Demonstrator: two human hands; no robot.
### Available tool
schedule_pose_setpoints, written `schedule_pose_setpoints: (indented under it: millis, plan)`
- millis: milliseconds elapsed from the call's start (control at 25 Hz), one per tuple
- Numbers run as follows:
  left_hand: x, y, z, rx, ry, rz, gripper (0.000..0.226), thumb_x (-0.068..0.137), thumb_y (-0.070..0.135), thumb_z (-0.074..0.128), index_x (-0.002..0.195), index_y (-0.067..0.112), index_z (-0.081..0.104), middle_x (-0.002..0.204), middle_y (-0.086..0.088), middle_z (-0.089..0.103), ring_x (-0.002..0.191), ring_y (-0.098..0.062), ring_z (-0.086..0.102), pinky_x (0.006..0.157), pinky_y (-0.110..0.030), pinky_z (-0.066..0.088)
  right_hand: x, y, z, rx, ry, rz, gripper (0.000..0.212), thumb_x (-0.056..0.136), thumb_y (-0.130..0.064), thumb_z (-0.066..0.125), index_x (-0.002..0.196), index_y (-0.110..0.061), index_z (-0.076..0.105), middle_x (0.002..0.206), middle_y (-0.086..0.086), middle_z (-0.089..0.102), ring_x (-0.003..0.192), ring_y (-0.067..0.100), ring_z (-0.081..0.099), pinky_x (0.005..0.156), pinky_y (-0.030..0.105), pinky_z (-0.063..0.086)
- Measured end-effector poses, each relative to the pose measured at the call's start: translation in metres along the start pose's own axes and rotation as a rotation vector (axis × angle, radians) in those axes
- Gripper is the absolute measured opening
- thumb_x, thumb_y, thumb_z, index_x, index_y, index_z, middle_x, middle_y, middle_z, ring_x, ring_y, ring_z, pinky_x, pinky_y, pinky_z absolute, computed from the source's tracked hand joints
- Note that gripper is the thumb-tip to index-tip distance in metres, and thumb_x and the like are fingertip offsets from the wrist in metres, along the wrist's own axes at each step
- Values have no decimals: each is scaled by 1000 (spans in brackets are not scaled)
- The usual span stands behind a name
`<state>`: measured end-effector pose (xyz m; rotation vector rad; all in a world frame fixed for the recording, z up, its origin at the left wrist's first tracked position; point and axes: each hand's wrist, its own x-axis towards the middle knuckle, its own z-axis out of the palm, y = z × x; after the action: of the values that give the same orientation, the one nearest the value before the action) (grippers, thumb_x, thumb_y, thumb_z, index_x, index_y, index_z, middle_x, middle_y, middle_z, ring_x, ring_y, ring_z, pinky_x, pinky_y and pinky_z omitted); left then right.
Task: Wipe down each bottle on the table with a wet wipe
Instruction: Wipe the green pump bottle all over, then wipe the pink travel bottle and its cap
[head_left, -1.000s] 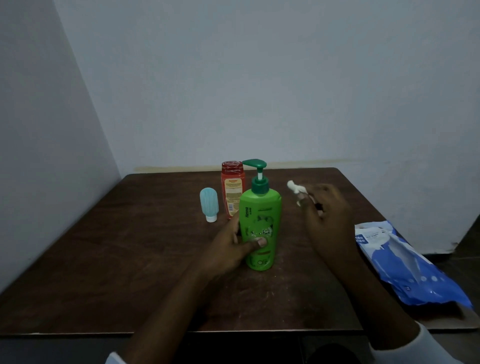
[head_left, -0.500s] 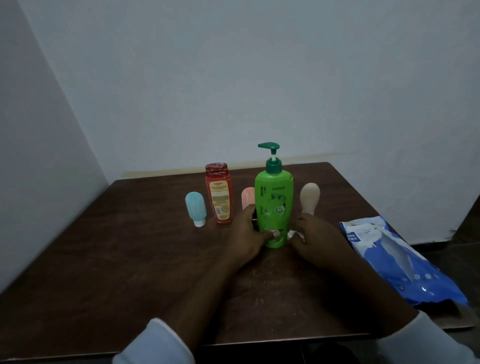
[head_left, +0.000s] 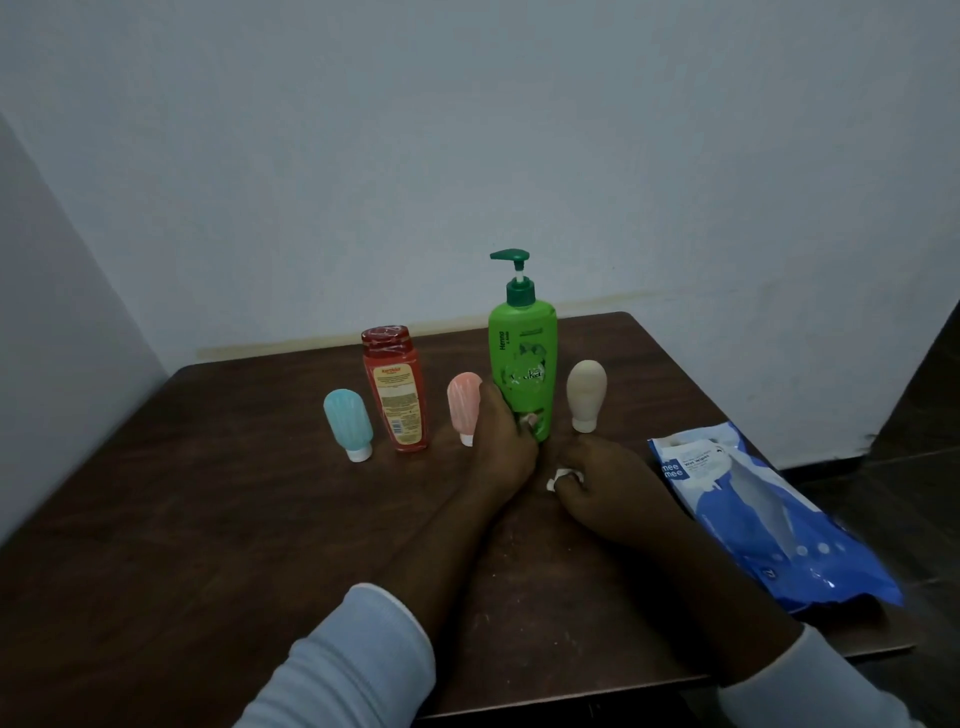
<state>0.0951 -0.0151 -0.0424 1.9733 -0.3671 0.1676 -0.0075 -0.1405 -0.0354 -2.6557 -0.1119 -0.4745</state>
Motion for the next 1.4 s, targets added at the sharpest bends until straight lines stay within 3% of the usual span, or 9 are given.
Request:
schedule_pose_setpoints:
  millis: [360,440,720,840,920,1000,1040,1160,1400]
  plan:
    - [11,-5,4,-27,-15,43,45,92,-7,60,125,16,38,120,-2,52,109,-13,51,76,2,37,1,6,3,20,10,-24,15,80,-28,50,74,-18,61,78,-4,58,72,11,54,65,28,41]
    - [10,-6,4,-35,-18,37,48,93,-7,59,132,10,39,123,-2,51,111,-13,50,82,0,38,2,6,3,36,10,-29,16,80,-28,49,74,-19,61,78,-4,58,72,10,54,65,28,42]
    - [-6,-13,-12,-8,-186,17,71,95,-1,60,156,14,27,153,-4,48,138,-14,46,115,-33,40,-1,5,2,63,53,-48,10,82,-23,56,79,-19,65,79,-10,55,74,8,54,66,24,37]
    - [-24,-11,-28,89,-274,8,75,101,10,60,164,15,20,164,-1,37,149,-15,36,120,-23,30,-1,6,2,59,42,-48,10,83,-23,57,80,-21,67,82,-6,60,77,10,56,68,24,39]
    - [-38,-12,-39,194,-235,29,51,100,16,64,149,16,50,139,0,59,124,-11,56,97,-11,41,-2,5,2,60,40,-60,9,84,-20,60,80,-23,67,82,-9,58,77,9,55,68,23,38]
    - [-49,-17,-48,280,-55,51,9,96,20,70,105,20,71,105,2,66,90,-7,60,75,-20,46,-1,5,2,67,41,-74,9,85,-19,60,81,-22,67,82,-9,57,78,8,54,69,24,40]
    - [-49,-22,-50,269,39,38,5,94,21,72,90,21,69,95,3,66,84,-6,60,73,-26,47,0,5,3,68,47,-78,8,86,-18,60,83,-20,68,83,-8,57,78,8,54,70,25,41]
    - [-38,-28,-55,201,212,-85,17,86,18,78,80,17,62,84,1,65,79,-14,60,70,-34,52,4,8,6,51,89,-87,9,88,-16,59,89,-16,68,87,-4,55,80,11,54,69,25,40]
    - [-22,-22,-46,201,197,-180,31,80,21,86,74,16,56,78,1,65,74,-15,62,67,-33,52,1,6,6,140,159,-147,23,85,-12,59,102,-22,71,97,-7,62,92,7,54,82,24,44]
